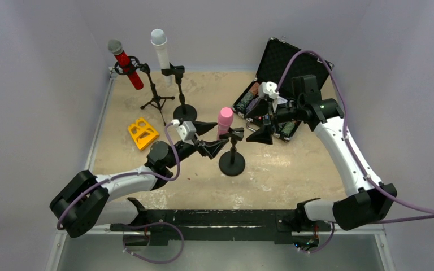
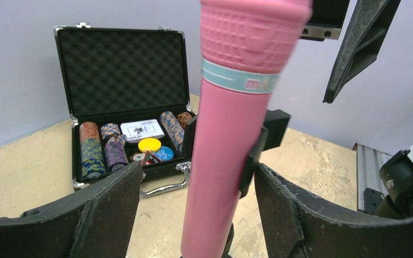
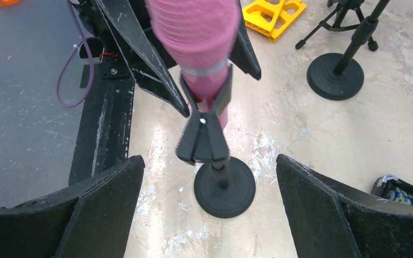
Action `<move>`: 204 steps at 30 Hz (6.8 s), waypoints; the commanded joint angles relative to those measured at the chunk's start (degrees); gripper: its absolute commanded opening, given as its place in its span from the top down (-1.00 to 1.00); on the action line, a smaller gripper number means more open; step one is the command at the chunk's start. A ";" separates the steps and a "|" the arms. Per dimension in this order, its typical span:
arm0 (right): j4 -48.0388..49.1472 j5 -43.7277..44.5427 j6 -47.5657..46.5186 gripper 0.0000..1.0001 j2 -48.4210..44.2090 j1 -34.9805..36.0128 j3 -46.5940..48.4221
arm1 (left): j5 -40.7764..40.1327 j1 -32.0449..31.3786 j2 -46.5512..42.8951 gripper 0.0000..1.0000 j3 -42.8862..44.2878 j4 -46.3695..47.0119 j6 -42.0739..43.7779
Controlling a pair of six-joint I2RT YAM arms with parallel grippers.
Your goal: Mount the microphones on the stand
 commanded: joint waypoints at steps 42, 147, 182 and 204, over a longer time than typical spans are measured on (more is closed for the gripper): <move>28.44 -11.28 -5.54 -0.97 -22.26 -6.92 -40.74 | -20.39 0.09 -52.42 -0.99 8.27 -84.56 -0.52; 30.51 -11.46 -4.66 -0.97 -23.01 -10.32 -42.13 | -15.44 -28.90 -17.77 -0.96 -3.31 -35.63 10.47; 29.41 -11.72 -5.56 -0.97 -23.85 -10.71 -41.64 | -57.03 -29.09 17.13 0.11 16.47 -13.21 15.86; 28.70 -12.00 -6.40 -0.97 -24.02 -10.98 -41.62 | -53.69 -29.00 22.07 1.00 15.54 -4.40 21.98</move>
